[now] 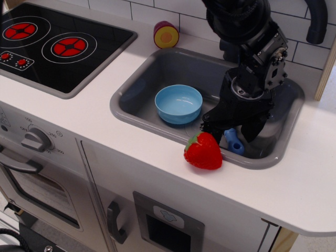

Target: Put spoon in bowl sink

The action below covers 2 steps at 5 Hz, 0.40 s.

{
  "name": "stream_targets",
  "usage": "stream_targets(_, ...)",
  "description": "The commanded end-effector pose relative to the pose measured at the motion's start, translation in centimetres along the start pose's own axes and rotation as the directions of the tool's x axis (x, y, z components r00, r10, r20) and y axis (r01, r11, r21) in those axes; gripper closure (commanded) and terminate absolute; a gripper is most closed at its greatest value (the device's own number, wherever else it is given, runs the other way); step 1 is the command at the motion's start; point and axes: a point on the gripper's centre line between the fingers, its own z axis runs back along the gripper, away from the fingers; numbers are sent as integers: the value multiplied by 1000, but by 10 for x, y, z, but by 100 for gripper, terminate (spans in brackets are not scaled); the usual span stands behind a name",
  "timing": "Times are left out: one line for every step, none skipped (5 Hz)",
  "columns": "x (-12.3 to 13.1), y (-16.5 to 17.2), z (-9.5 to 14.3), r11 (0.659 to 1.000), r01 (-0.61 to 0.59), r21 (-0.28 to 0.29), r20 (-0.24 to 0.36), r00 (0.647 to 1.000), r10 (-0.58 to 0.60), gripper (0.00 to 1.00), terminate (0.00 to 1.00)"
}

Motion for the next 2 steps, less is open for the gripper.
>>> stream_targets(7, -10, 6, 999, -27, -29, -28, 999, 26, 100, 0)
stream_targets(7, -10, 2, 998, -53, -33, -43, 998, 52, 100, 0)
